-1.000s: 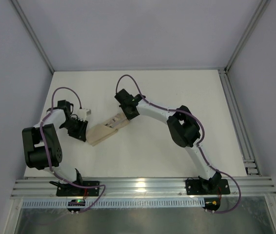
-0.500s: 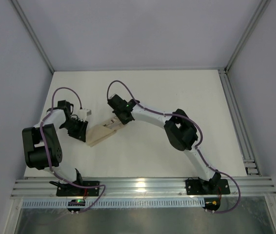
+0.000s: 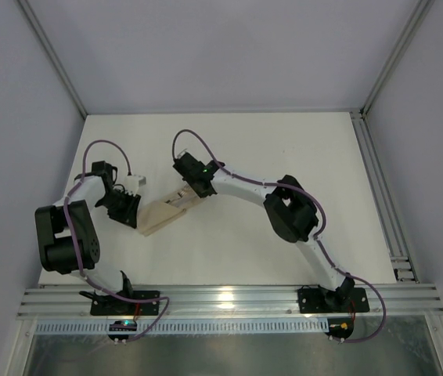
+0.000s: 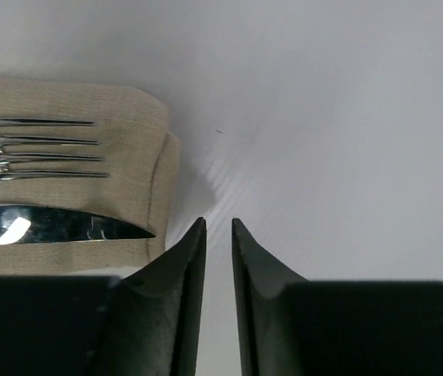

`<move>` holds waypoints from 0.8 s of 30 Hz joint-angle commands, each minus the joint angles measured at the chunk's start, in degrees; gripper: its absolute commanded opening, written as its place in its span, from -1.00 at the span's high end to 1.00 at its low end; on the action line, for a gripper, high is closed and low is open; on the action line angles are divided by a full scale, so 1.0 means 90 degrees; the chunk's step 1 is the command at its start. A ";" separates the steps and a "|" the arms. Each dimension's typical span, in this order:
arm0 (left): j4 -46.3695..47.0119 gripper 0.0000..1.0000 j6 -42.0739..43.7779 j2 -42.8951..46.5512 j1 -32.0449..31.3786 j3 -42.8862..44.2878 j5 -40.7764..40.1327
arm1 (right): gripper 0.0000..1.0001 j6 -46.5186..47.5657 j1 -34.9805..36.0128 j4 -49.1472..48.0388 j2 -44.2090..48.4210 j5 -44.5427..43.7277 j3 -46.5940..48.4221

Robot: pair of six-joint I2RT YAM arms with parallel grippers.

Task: Fold the napkin into a case and place the utensils inside
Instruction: Reset both arms

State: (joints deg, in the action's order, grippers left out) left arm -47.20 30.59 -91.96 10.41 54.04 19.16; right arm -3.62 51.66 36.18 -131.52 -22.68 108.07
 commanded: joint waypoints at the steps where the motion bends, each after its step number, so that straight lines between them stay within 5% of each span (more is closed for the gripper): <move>1: -0.0049 0.33 0.0058 0.0569 0.0083 -0.0047 -0.0204 | 0.47 -0.0096 -0.0280 -0.0269 0.0784 -0.0527 -0.0366; 5: -0.0039 0.24 -0.0010 0.1047 0.0219 -0.0038 -0.0458 | -0.03 -0.0320 -0.0778 -0.0748 0.1858 -0.0371 -0.1371; 6: -0.0039 0.24 -0.0029 0.1145 0.0258 -0.0038 -0.0507 | -0.33 -0.0359 -0.1030 -0.0817 0.2334 -0.0313 -0.1828; 9: -0.0029 0.23 -0.0078 0.1555 0.0502 -0.0057 -0.0576 | -0.84 -0.0574 -0.1664 -0.1090 0.3310 0.0019 -0.2835; 16: 0.0108 0.09 -0.0059 0.2560 0.1215 -0.0408 -0.0830 | -0.99 -0.0906 -0.3735 -0.1862 0.5393 0.1159 -0.5470; 24: -0.0078 -0.02 -0.0127 0.2923 0.2015 -0.0721 -0.0771 | -0.99 -0.1092 -0.5046 -0.1853 0.6508 0.0909 -0.6636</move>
State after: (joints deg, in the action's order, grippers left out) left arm -47.24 30.17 -67.64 26.44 48.12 12.34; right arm -11.68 7.75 21.43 -75.94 -14.63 49.17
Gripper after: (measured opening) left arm 0.501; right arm 0.992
